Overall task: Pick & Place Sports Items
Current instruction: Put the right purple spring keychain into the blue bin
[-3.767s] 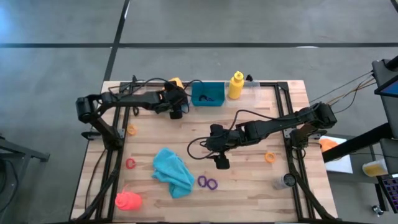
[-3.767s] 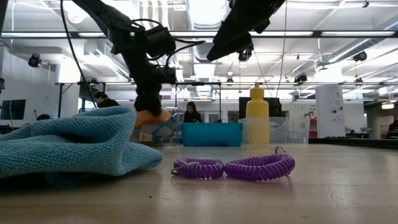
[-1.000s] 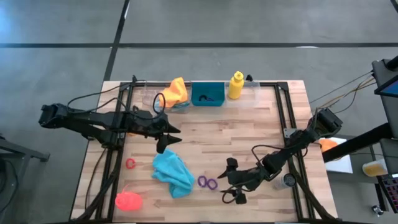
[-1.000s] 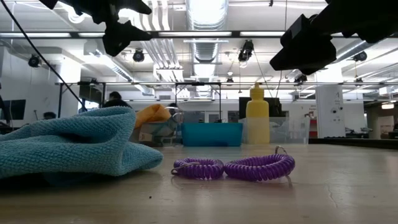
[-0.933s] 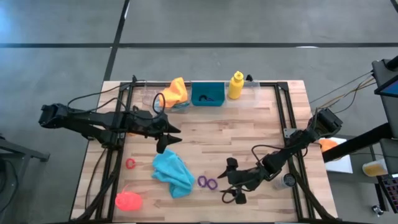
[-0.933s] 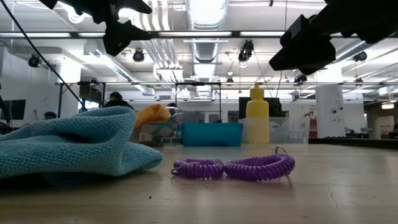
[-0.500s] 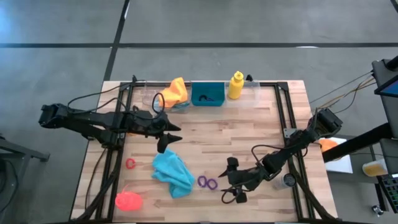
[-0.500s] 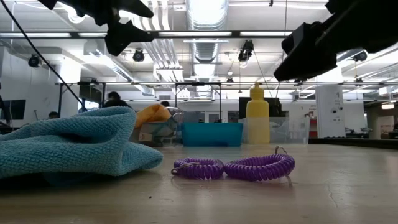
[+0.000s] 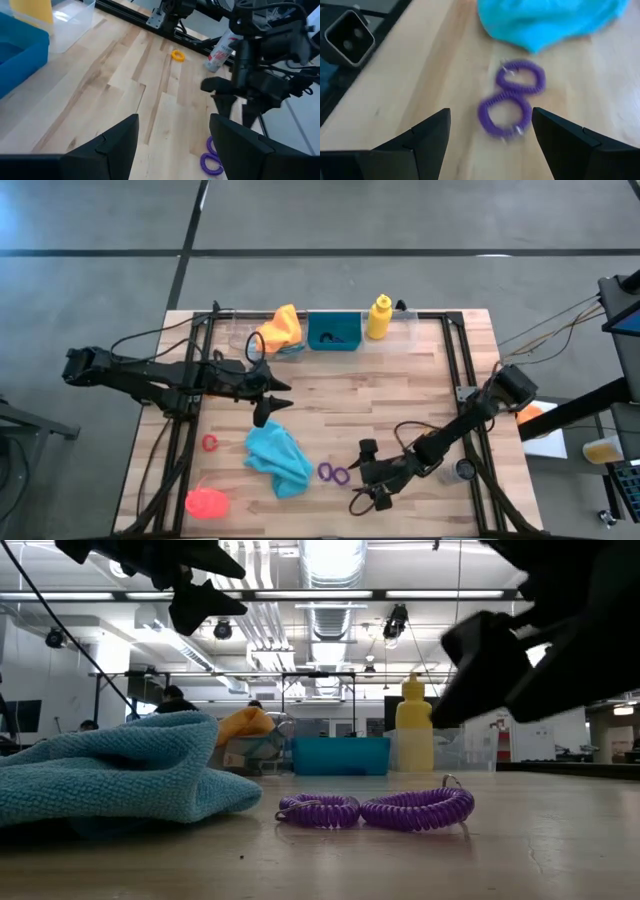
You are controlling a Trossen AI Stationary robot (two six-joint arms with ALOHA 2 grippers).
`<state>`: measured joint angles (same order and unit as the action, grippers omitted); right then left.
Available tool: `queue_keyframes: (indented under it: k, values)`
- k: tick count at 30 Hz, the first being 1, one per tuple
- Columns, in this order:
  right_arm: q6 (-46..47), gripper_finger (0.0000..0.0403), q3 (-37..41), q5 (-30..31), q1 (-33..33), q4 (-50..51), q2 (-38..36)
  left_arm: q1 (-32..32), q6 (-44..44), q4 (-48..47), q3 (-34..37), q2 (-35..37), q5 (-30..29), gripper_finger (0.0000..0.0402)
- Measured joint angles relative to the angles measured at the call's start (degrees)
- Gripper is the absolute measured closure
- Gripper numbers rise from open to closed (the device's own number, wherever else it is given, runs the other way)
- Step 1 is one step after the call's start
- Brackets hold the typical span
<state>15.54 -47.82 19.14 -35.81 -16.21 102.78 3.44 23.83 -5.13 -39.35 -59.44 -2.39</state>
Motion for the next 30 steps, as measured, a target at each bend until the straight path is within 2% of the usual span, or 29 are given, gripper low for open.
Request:
queue_keyframes:
  k: [5,9,17,30]
  values:
    - [-2.7,0.0124,-5.3,0.0,0.3,0.0,4.0,0.0,0.2,0.4,0.4,0.0,0.0,0.0155]
    - [-2.5,0.0124,-8.2,0.0,0.7,4.7,5.2,0.0,0.2,0.5,0.4,0.0,0.0,0.0155]
    - [4.4,0.0124,-8.7,0.4,1.9,13.1,5.6,0.1,0.2,0.5,0.4,0.0,0.0,0.0155]
    - [6.3,0.0124,-9.7,-0.7,4.3,8.5,14.2,0.1,0.2,0.4,0.4,0.0,0.0,0.0155]
